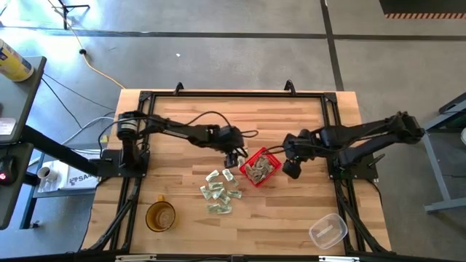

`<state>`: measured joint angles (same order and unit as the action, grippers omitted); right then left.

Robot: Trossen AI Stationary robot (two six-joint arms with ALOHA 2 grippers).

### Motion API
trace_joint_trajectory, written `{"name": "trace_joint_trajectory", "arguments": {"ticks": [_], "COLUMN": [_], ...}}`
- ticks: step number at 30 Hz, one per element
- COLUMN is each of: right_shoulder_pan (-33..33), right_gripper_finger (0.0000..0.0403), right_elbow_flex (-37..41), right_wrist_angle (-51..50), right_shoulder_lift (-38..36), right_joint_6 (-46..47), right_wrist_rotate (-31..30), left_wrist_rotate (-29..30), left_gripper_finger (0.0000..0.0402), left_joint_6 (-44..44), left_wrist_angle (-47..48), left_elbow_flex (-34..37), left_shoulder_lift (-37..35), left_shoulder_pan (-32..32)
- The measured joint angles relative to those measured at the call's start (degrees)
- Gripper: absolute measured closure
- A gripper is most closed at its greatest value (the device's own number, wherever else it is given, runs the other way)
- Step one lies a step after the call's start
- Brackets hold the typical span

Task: Pick and place items into bin
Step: Put the light green stevia packet into the red bin

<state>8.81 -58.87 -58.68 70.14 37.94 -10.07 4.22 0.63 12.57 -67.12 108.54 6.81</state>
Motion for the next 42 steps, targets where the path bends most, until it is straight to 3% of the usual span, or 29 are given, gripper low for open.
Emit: {"name": "trace_joint_trajectory", "arguments": {"ticks": [4, 8, 20, 28, 32, 34, 36, 39, 42], "right_shoulder_pan": [0.8, 0.7, 0.6, 0.6, 0.6, 0.6, 0.6, 0.6, 0.6], "right_gripper_finger": [0.0068, 0.0068, 0.007, 0.0071, 0.0071, 0.0071, 0.0071, 0.0071, 0.0071], "right_elbow_flex": [0.4, 0.5, 0.5, 0.5, 0.5, 0.5, 0.5, 0.5, 0.5], "right_wrist_angle": [0.2, 0.2, 0.1, 0.0, -0.1, -0.1, -0.1, -0.1, 0.1], "right_shoulder_lift": [0.0, 0.0, 0.0, 0.0, 0.0, 0.0, 0.0, 0.0, 0.0], "right_joint_6": [0.8, 1.1, 0.9, 0.6, 0.6, 0.4, 0.3, -0.3, -0.8], "right_wrist_rotate": [-2.1, -3.7, -6.2, -7.8, -9.1, -9.1, -9.2, -10.0, -10.3], "left_wrist_rotate": [-1.4, -2.5, -1.9, 2.8, -7.9, -15.7, -19.4, -17.1, -8.0], "left_gripper_finger": [0.013, 0.017, 0.0377, 0.036, 0.0377, 0.0377, 0.0368, 0.0323, 0.028], "left_joint_6": [1.8, 2.1, 0.0, -1.9, -2.6, -3.7, -7.3, -11.1, -11.6], "left_wrist_angle": [0.9, 0.3, 2.5, 17.2, 17.4, 12.4, 7.0, 3.9, 5.1], "left_elbow_flex": [-1.9, -1.9, -3.6, -11.6, -15.2, -16.3, -16.6, -16.4, -16.6], "left_shoulder_lift": [3.4, 5.5, 6.2, 3.0, 2.7, 2.6, 2.7, 3.4, 4.1], "left_shoulder_pan": [0.9, 1.5, 1.8, 0.9, -0.9, -2.4, -4.2, -6.9, -8.9]}}
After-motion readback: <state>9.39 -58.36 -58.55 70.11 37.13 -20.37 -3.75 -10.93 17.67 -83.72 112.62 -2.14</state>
